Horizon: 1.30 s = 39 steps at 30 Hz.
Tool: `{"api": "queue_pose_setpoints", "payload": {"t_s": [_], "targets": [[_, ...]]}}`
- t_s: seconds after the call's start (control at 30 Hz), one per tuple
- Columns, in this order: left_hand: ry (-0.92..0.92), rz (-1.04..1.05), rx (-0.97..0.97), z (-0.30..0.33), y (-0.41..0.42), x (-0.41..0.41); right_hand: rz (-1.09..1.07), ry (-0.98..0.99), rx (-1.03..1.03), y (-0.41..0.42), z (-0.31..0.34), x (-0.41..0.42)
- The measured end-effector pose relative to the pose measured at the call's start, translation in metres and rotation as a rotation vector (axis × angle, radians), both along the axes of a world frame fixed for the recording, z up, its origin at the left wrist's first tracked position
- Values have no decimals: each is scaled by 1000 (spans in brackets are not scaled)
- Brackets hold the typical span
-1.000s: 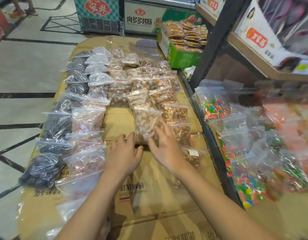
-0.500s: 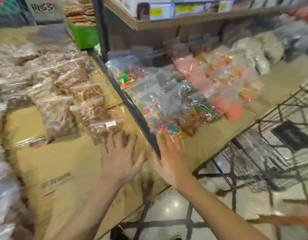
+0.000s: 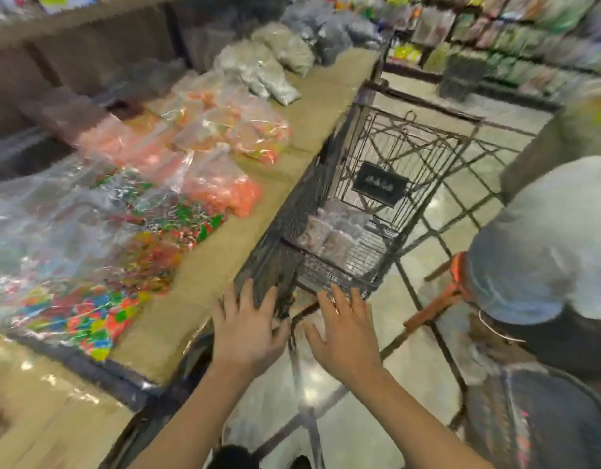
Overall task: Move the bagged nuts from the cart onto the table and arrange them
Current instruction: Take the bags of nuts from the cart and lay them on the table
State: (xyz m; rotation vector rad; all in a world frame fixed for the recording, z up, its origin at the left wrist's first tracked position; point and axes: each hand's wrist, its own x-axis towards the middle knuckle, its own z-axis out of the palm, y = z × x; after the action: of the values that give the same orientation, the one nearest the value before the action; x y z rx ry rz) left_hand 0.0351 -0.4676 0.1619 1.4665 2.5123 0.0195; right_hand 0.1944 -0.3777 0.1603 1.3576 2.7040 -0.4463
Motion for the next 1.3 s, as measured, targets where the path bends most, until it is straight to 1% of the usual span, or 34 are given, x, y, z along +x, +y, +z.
{"api": "queue_pose_setpoints", "payload": {"t_s": [0.1,0.2,0.37,0.53,0.67,0.83,0.93,1.0,1.03,1.1,1.17,1.2,1.27,1.3], "targets": [[-14,-77,27,-6,44,13,-91,-1,5,31,-6,17],[13,-178,45,-19,86,12,-151,14,-11,63,-13,21],[9,-245,-17,-37,169,-6,-187,2,-27,125,-31,7],[-10,-292,-19,-72,273,-37,-250,-42,-75,210,-56,-17],[-30,-308,-86,-103,346,-66,-285,-93,-114,278,-77,-36],[-105,-326,-175,-133,421,-92,-324,-150,-204,353,-126,-60],[-209,-267,-205,-164,455,-99,-408,-174,-292,387,-164,-71],[-271,-197,-269,-188,475,-99,-441,-149,-348,408,-187,-78],[-304,-157,-325,-202,485,-99,-458,-157,-394,418,-201,-80],[-393,-52,-375,-233,501,-99,-486,-155,-514,434,-225,-83],[-479,36,-361,-263,514,-98,-593,-92,-627,448,-262,-87],[-510,75,-317,-277,521,-97,-667,-54,-668,454,-280,-90],[-525,166,-299,-304,531,-99,-833,79,-739,463,-321,-91],[-531,231,-292,-318,535,-100,-909,140,-773,466,-325,-94]]}}
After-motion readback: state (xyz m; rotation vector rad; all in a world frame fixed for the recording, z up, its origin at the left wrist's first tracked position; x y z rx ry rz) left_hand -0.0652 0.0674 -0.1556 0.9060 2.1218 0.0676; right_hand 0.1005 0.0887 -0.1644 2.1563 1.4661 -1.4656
